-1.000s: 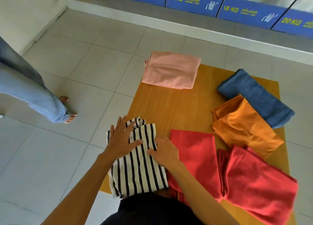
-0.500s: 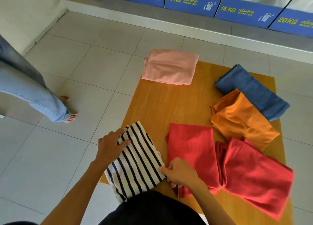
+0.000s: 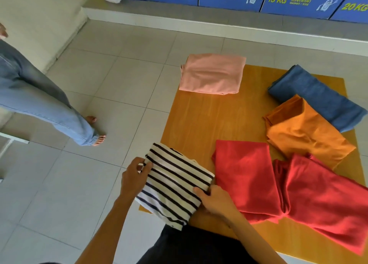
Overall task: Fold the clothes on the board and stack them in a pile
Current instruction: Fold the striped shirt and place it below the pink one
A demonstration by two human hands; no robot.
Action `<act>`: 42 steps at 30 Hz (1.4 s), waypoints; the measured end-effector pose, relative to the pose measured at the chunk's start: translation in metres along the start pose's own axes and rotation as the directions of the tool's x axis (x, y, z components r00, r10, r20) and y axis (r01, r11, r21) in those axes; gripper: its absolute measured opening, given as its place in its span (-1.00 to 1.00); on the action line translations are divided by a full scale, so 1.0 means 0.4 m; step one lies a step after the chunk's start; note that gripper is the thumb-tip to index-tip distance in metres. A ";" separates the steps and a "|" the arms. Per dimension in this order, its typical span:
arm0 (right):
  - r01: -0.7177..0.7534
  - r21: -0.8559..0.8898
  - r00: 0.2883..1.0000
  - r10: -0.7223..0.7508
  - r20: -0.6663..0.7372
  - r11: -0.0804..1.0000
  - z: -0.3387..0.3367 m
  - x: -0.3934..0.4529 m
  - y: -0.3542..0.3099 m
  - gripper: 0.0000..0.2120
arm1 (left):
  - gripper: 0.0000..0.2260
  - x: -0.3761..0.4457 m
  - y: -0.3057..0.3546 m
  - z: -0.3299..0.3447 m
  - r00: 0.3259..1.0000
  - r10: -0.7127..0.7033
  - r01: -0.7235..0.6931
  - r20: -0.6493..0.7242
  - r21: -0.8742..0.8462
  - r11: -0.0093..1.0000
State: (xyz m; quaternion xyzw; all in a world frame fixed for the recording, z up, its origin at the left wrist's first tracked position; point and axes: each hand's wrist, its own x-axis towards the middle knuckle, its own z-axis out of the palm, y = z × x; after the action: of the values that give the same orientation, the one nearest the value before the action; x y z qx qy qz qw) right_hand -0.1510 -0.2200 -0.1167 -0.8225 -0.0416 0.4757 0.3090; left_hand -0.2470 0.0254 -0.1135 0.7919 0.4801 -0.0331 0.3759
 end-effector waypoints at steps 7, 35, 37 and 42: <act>0.031 0.437 0.993 0.022 -0.115 0.899 0.019 0.009 -0.080 -0.39 | -0.49 -0.026 0.037 0.026 0.989 -0.029 0.043 0.148 -0.095 0.995; 0.148 0.341 0.873 0.039 -0.486 0.929 -0.408 0.449 -0.266 -0.55 | -0.78 0.438 0.484 0.191 0.983 0.149 -0.155 -0.104 -0.058 0.986; 0.147 0.360 0.891 0.035 -0.452 0.921 -0.409 0.434 -0.254 -0.53 | -0.71 0.425 0.482 0.177 0.984 0.151 -0.157 -0.095 -0.064 0.985; 0.115 0.519 0.903 0.129 -0.411 0.847 -0.435 0.306 -0.165 -0.62 | -0.65 0.339 0.458 0.162 0.971 0.179 -0.193 -0.156 -0.079 0.978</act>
State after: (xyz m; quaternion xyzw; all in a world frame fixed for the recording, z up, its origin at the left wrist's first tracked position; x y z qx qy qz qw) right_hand 0.0712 -0.2042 -0.1111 -0.7888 0.1640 0.2759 0.5241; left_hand -0.0102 0.0377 -0.1127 0.8153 0.4312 0.0836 0.3773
